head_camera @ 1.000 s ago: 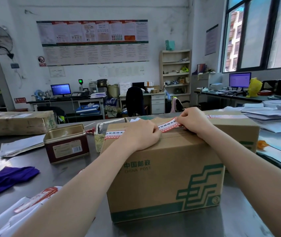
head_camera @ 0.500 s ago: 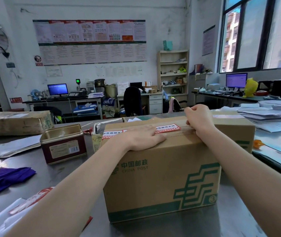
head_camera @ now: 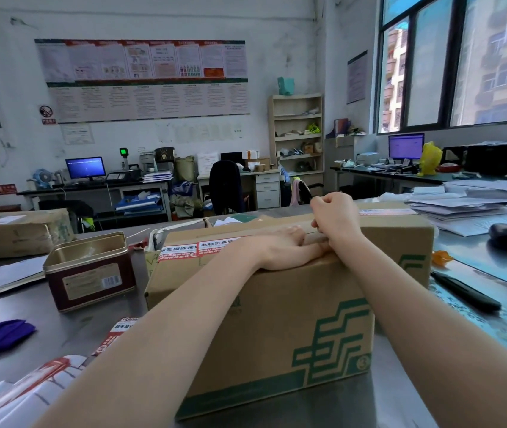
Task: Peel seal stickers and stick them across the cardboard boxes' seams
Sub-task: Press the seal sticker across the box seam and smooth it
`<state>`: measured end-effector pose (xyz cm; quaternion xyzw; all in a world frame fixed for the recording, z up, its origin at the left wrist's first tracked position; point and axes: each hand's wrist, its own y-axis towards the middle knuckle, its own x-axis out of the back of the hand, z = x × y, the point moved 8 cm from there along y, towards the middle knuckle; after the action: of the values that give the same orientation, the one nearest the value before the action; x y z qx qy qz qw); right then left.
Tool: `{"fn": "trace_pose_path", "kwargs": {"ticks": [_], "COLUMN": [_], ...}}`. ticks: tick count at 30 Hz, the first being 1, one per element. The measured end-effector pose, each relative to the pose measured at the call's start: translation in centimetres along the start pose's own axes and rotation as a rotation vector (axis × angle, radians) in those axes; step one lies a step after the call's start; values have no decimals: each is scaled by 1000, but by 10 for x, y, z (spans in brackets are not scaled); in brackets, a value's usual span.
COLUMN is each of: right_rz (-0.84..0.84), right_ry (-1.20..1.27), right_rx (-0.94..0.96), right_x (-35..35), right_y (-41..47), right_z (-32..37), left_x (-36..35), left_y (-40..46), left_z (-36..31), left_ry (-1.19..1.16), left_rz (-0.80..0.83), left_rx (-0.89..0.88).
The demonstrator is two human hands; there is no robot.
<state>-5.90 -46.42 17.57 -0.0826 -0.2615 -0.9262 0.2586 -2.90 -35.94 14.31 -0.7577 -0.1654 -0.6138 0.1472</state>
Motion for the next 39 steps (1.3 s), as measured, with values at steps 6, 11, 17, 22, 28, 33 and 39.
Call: {"fn": "trace_pose_path", "kwargs": {"ticks": [6,11,17,22,28,33,39], "right_rz": [133,396,537,488,293,210,326], "right_ry": [37,-309,-783,-790,-683,-658,-660], "right_rx": [-4,197,364,378,401,385,422], "right_x": [-12,-39,-61,-51,-27,-21,-39], "right_y": [0,-13,-32,-42,-57,-68,-86], "right_z": [1,16,23,20,29,34,53], "left_x": [3,10,18,25,35,38,40], "left_y": [-10,-32,-53,-82,-100,-108,-124], "left_z": [20,58,64,64,49,46,63], "left_ry": [7,56,89,108,267,357,273], "left_rz": [0,-3,-125,-275,-472,-548,-545], "left_rx": [49,154,171,101,61,106,163]}}
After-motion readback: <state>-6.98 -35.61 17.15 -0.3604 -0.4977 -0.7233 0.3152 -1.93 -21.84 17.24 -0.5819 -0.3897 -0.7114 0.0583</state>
